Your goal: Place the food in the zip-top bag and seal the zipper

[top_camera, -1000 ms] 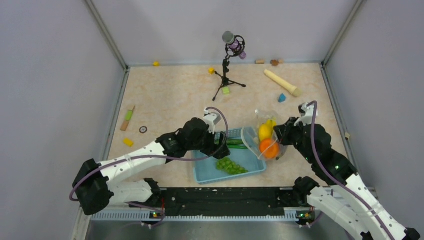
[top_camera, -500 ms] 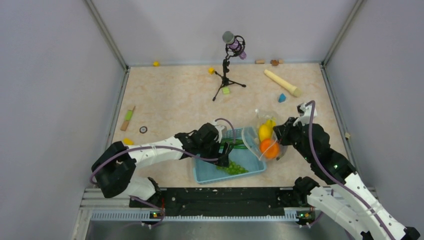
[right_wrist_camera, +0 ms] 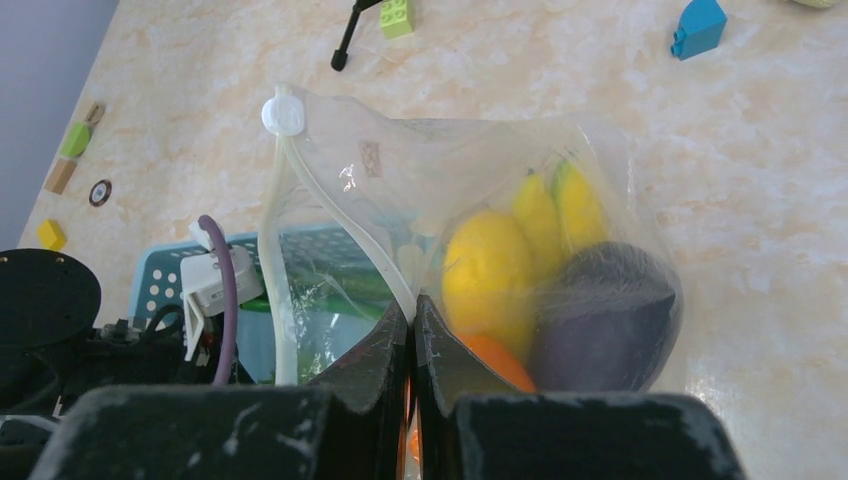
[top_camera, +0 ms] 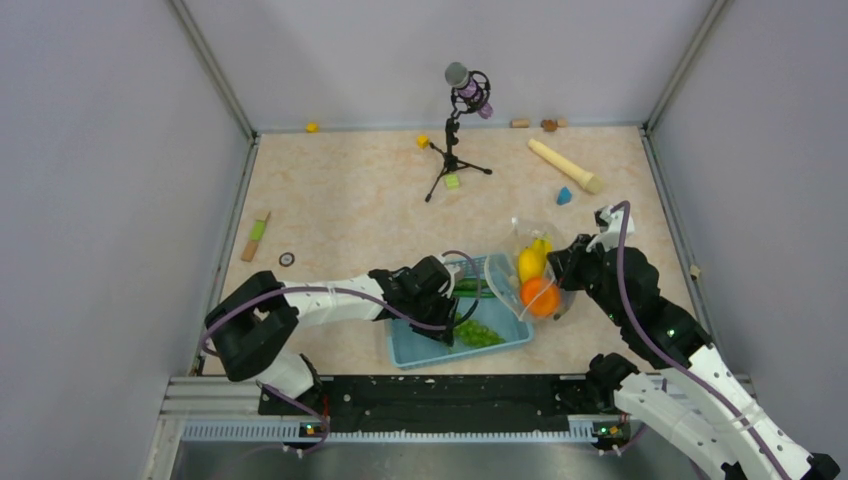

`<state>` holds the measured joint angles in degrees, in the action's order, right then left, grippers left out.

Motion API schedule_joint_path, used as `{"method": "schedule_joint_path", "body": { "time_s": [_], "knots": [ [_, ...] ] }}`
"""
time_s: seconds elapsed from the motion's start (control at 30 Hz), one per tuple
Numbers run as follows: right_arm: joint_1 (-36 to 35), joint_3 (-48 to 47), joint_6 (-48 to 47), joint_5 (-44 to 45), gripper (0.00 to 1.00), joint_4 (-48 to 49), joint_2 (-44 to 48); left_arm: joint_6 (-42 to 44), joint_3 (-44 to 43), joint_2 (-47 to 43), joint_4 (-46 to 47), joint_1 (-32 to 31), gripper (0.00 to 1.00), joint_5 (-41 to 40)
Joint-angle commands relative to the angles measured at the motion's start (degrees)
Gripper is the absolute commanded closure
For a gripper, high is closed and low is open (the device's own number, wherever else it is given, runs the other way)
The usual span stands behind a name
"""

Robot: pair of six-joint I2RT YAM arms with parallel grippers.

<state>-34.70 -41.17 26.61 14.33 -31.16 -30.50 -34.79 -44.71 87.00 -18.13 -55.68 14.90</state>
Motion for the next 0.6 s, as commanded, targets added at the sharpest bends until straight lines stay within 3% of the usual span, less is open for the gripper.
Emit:
{"method": "schedule_joint_path", "body": {
  "time_s": [0.0,0.13,0.57],
  "knots": [
    [0.3,-0.3,0.2,1.6,0.99,1.6,-0.3,-0.1,-3.1,1.9,1.8,-1.1,0.66,0.1],
    [0.3,-0.3,0.3,1.8,0.99,1.4,-0.4,0.0,-3.7,1.8,1.8,-1.3,1.00,0.5],
    [0.4,-0.3,0.5,2.3,0.99,1.2,-0.2,1.6,-0.7,-9.0,4.6,-1.3,1.00,-3.4]
  ]
}}
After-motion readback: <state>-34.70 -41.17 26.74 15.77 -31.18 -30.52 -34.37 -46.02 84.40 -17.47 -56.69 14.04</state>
